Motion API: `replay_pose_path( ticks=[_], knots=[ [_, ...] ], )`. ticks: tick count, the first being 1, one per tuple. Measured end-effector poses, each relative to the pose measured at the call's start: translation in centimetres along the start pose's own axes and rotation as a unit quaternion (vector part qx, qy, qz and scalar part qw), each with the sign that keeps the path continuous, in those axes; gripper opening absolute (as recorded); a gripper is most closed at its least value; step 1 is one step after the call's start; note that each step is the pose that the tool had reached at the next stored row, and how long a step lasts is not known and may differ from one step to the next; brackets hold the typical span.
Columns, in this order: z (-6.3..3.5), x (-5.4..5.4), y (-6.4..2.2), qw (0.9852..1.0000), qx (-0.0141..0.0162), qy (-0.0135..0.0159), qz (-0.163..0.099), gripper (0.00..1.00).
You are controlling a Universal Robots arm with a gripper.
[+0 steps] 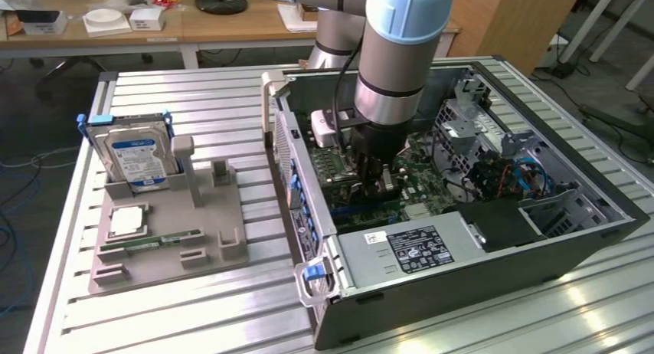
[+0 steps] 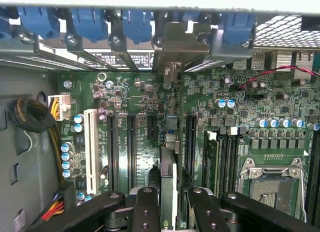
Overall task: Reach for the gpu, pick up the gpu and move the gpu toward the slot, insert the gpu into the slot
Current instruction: 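Insert the gpu into the slot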
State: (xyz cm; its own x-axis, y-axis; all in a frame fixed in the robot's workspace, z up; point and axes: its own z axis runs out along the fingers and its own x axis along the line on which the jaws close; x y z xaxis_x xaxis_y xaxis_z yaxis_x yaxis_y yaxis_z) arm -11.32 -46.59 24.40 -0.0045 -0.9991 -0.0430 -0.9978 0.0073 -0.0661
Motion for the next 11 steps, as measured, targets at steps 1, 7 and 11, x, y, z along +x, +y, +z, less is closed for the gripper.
replay_pose_path(
  ticks=[1, 7, 11],
  knots=[
    [0.0, 0.0, 0.0, 1.0, -0.0001, 0.0, 0.0, 0.26],
    [0.14, 0.02, 0.02, 1.0, 0.0, -0.0002, -0.001, 0.26],
    [0.55, 0.04, 0.04, 1.0, -0.0001, -0.0001, -0.001, 0.26]
  ],
)
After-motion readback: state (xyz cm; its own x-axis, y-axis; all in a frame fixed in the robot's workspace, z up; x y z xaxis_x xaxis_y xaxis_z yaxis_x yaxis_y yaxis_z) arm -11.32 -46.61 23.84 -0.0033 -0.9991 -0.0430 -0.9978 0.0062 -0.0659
